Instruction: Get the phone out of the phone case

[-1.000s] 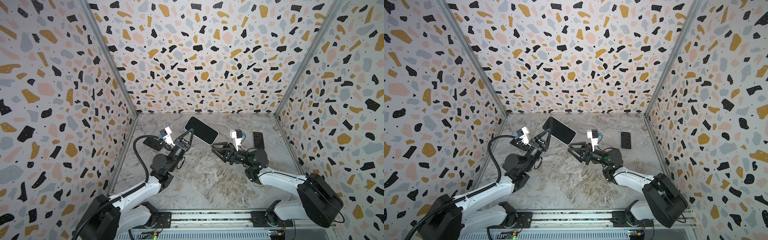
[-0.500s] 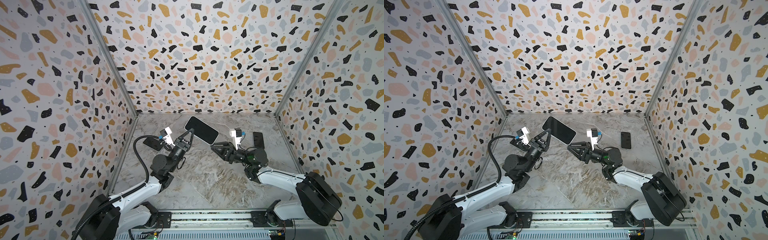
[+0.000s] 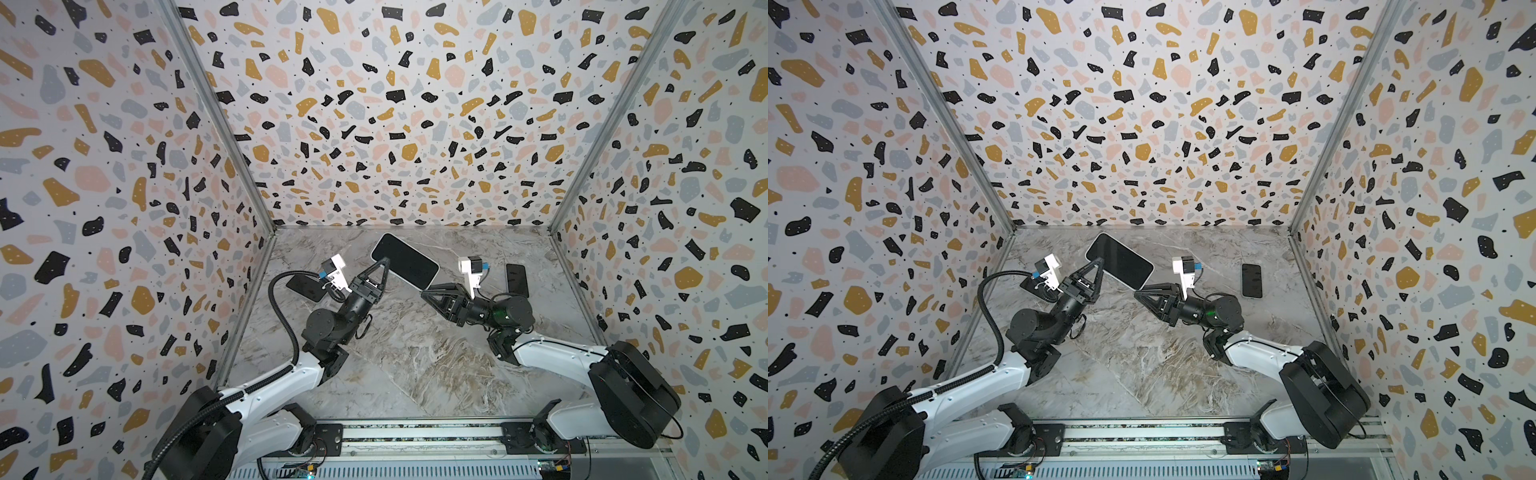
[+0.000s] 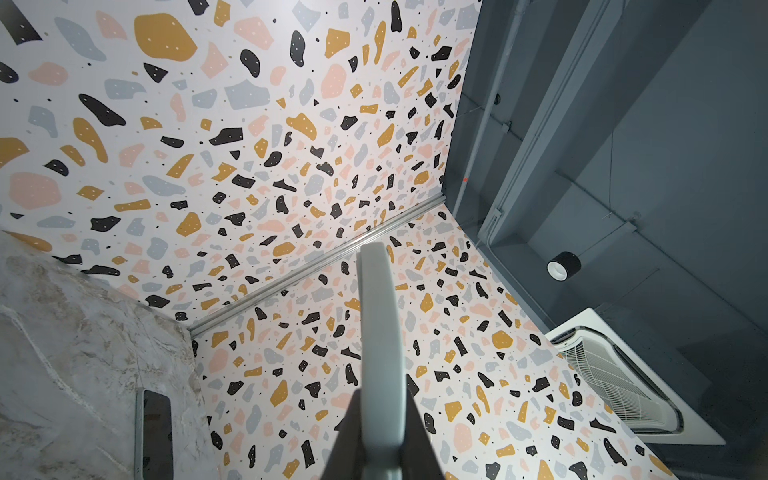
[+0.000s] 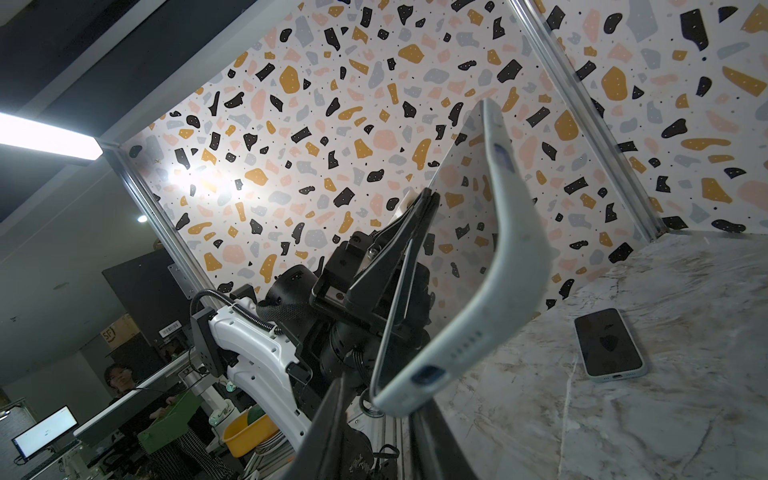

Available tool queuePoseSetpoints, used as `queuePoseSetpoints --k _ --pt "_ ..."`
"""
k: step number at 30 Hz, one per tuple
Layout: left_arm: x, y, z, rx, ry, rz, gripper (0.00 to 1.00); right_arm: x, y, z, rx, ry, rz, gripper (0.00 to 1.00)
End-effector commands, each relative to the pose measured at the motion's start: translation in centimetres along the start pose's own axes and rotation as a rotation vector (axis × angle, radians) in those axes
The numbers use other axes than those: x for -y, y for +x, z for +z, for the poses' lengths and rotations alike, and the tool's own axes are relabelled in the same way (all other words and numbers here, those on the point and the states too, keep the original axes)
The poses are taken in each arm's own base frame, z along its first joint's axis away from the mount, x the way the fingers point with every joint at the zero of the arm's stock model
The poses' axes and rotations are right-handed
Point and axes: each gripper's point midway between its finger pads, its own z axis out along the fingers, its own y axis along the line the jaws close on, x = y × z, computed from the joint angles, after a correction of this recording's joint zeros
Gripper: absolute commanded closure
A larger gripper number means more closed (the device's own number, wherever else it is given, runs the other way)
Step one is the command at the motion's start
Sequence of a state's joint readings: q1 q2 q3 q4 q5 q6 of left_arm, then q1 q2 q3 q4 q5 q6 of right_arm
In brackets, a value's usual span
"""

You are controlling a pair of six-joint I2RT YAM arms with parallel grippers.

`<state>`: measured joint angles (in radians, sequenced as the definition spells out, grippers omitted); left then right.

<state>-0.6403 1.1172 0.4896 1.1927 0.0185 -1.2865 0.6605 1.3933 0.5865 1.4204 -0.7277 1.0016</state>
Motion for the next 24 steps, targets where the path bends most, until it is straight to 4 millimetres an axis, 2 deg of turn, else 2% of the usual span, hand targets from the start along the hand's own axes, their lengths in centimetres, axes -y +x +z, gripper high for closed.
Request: queuePoseSetpoints --k 1,13,20,24 --pt "3.9 -1.0 0.0 0.041 0.143 0.011 1.00 -1.8 -1.6 0.6 0.036 -0.062 -0.049 0.76" --pt "3.8 -0.9 0.0 0.035 0.128 0.009 1.00 -1.4 -1.2 0.6 0.027 -0.053 -0.054 0.99" --pt "3.0 -0.7 0.6 0.015 0.060 -0.016 1.00 -0.5 -0.4 0.3 -0.006 -0.001 -0.102 1.00" --pt "2.4 -0.3 1.2 -0.011 0.020 -0.035 1.00 0.8 0.4 0.1 -0.050 0.071 -0.139 1.00"
